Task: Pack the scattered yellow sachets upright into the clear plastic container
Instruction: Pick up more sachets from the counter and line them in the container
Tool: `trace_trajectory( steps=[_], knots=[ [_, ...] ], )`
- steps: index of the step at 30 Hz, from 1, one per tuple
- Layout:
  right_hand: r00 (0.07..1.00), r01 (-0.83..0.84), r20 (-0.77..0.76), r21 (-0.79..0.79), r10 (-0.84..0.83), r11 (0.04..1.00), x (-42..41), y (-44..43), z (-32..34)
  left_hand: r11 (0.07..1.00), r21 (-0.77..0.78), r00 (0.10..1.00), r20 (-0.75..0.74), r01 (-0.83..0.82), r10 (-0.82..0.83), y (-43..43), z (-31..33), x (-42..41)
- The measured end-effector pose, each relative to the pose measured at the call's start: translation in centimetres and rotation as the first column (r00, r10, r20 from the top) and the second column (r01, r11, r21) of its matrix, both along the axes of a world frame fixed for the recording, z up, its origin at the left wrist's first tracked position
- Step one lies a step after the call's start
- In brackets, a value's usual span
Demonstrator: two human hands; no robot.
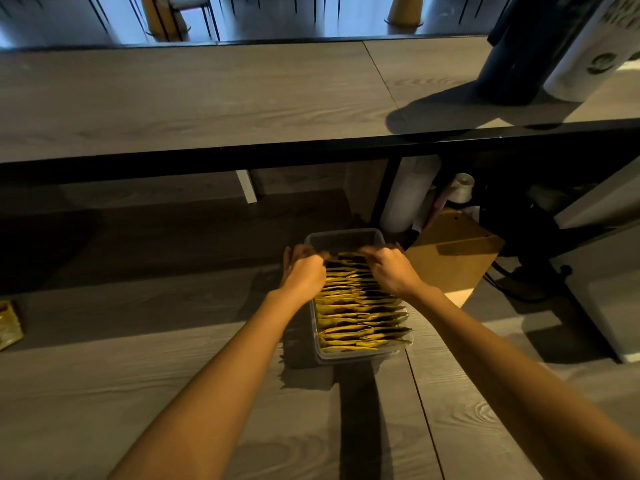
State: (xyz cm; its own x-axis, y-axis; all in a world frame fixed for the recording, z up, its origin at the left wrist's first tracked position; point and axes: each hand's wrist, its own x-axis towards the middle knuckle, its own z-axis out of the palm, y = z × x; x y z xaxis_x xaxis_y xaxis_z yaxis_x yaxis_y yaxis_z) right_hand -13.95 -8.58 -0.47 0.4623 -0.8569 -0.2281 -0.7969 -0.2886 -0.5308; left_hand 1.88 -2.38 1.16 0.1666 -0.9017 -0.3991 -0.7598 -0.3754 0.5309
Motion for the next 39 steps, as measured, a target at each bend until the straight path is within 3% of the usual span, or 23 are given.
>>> trace_trajectory(
  steps=[6,11,14,18,26,33,36,39],
  knots=[
    [1.000,0.019,-0.003,-0.066,-0.020,0.998,0.3,0.9,0.1,0.997,-0.060,0.996,-0.082,-0.042,0.037,1.0,0.5,-0.1],
    [1.000,0.014,-0.004,-0.238,-0.015,0.971,1.3,3.0,1.8,0.980,-0.194,0.995,0.088,-0.031,0.049,2.2,0.9,0.4],
    [0.999,-0.035,0.004,-0.334,0.038,0.942,2.8,5.4,2.8,0.941,-0.330,0.983,0.136,-0.071,0.122,3.9,1.8,1.7],
    [0.993,-0.100,0.027,-0.376,0.119,0.921,7.3,10.0,3.1,0.847,-0.470,0.942,0.087,-0.247,0.323,8.5,1.9,5.9],
    [0.959,-0.283,-0.013,-0.151,0.284,0.947,19.2,18.4,0.9,0.812,-0.332,0.842,0.083,-0.481,0.533,19.9,-1.2,16.9],
    [0.872,-0.488,-0.038,0.010,0.488,0.873,32.1,25.7,-1.9,0.740,-0.208,0.728,0.147,-0.639,0.670,28.6,-3.4,28.1],
    [0.835,-0.545,-0.063,0.036,0.546,0.838,37.7,28.1,-2.7,0.694,-0.191,0.658,0.222,-0.694,0.719,31.9,-4.3,33.3],
    [0.792,-0.587,-0.159,0.066,0.589,0.807,42.9,29.7,-3.7,0.592,-0.132,0.556,0.232,-0.795,0.798,34.9,-5.0,37.4]
  ],
)
